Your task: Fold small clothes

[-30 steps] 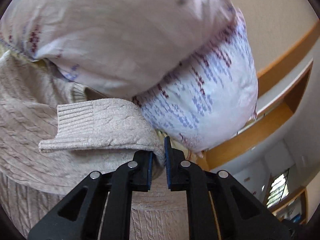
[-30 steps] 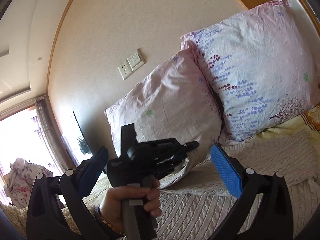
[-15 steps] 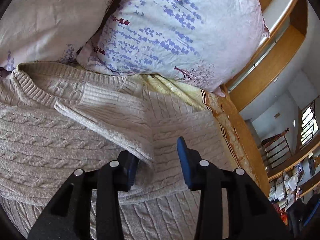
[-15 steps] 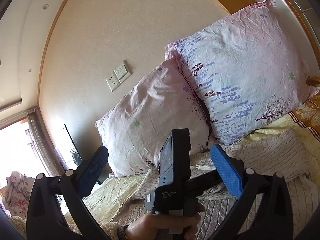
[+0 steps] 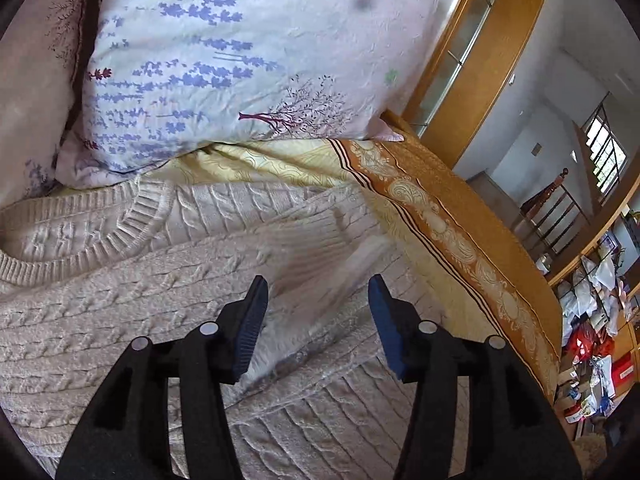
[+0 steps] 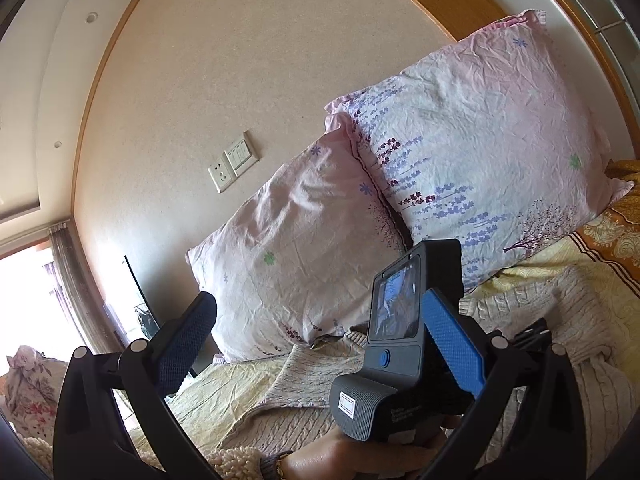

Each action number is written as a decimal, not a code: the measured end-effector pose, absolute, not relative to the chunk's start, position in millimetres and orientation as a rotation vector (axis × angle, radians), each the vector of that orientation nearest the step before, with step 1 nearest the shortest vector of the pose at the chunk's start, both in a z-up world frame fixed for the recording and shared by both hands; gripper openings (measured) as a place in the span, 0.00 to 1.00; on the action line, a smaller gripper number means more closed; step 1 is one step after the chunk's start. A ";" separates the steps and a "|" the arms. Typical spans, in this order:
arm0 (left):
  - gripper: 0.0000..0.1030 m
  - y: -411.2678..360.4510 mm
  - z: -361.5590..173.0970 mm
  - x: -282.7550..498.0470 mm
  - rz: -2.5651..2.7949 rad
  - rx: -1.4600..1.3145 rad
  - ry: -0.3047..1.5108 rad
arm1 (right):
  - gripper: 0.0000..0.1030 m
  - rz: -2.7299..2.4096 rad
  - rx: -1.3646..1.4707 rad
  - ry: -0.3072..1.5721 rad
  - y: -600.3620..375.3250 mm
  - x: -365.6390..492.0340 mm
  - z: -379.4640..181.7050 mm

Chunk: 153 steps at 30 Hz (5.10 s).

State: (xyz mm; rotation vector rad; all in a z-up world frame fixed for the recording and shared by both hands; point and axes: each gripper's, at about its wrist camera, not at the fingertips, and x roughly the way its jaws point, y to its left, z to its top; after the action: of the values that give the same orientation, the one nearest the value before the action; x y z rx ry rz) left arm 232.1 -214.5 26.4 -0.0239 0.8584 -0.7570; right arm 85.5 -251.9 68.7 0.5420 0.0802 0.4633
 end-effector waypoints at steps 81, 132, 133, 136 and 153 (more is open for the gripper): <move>0.34 170.0 -12.9 28.8 -0.578 -0.790 0.931 | 0.57 0.490 0.872 0.771 -394.7 41.9 -63.2; 0.07 123.3 78.3 125.6 -0.315 -0.495 0.619 | 0.01 0.458 0.518 0.588 -337.2 91.8 34.2; 0.07 123.5 77.0 126.8 -0.318 -0.497 0.621 | 0.02 0.520 0.578 0.638 -339.6 89.3 27.5; 0.07 125.3 74.5 129.5 -0.328 -0.503 0.626 | 0.19 0.626 0.705 0.775 -342.0 80.8 10.1; 0.07 125.6 70.6 133.3 -0.338 -0.512 0.641 | 0.08 0.691 0.975 1.104 -288.6 95.6 -65.6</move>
State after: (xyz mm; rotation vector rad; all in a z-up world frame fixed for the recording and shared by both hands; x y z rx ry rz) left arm 133.3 125.6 70.6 -0.5123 0.6407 -0.3376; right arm 95.6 -288.6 -65.6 0.9754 1.1035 0.6910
